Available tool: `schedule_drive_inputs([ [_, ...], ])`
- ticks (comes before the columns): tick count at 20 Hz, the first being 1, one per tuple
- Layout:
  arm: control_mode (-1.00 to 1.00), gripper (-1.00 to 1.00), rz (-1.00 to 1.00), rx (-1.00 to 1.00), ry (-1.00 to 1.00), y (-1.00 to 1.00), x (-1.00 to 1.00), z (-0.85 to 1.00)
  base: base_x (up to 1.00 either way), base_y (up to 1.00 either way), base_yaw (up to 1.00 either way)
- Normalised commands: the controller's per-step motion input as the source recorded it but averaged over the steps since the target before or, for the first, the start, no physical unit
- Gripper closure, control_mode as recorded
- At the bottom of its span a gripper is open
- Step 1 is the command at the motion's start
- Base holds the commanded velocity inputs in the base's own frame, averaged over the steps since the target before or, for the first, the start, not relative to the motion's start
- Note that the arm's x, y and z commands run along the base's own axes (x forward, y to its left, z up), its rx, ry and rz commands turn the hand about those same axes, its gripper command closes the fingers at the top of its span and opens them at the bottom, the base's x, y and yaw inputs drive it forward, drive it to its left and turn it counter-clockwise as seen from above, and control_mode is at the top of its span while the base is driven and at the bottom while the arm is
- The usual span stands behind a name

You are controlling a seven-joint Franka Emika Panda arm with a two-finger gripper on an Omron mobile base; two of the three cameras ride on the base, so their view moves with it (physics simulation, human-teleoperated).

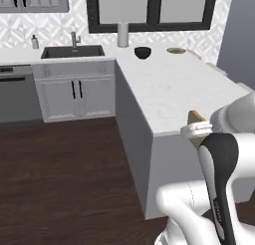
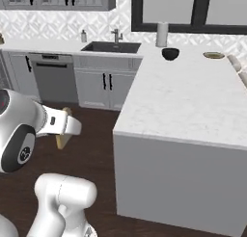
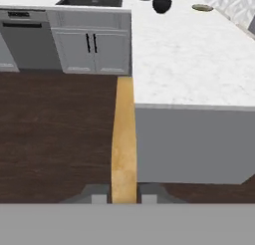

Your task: Start the toaster. Once the lever pops up, take the bread to the plate on the dining counter.

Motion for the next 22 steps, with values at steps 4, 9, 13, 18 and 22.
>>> schedule_drive_inputs([
  [4, 1.00, 1.00, 0.00, 0.00, 0.00, 0.00, 0.00, 0.00, 0.69, -1.00, 0.00],
  [9, 1.00, 1.00, 0.00, 0.00, 0.00, 0.00, 0.00, 0.00, 0.38, -1.00, -0.02],
  [13, 1.00, 1.00, 0.00, 0.00, 0.00, 0.00, 0.00, 0.00, 0.00, -1.00, -0.02],
  [18, 1.00, 1.00, 0.00, 0.00, 0.00, 0.00, 0.00, 0.00, 0.00, -1.00, 0.00],
  [22, 1.00, 1.00, 0.00, 0.00, 0.00, 0.00, 0.00, 0.00, 0.19, -1.00, 0.00],
])
